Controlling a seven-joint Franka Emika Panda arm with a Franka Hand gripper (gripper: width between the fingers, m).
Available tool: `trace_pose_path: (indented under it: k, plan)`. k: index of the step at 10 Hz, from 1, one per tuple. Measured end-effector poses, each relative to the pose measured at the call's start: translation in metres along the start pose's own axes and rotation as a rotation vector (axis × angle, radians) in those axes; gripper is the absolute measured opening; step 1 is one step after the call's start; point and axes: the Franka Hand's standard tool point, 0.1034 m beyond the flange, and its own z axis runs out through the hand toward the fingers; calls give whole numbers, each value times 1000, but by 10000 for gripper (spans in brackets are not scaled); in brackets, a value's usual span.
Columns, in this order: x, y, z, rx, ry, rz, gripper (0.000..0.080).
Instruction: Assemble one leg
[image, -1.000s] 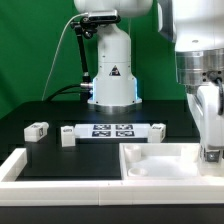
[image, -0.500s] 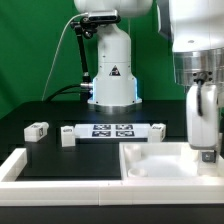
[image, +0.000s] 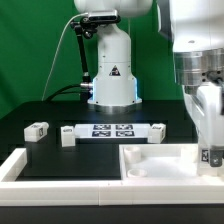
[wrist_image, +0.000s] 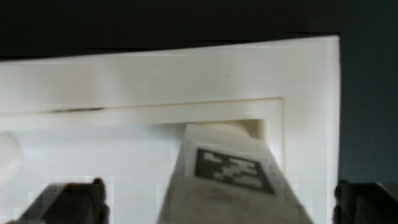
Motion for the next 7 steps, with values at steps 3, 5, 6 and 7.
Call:
trace_pose_path:
  k: [3, 5, 6, 7]
  plan:
    - [-1, 0, 0, 1, -2, -21, 649]
    - [-1, 0, 0, 1, -2, -22, 649]
    - [-1, 0, 0, 1, -2, -22, 649]
    - [-1, 0, 0, 1, -2, -22, 649]
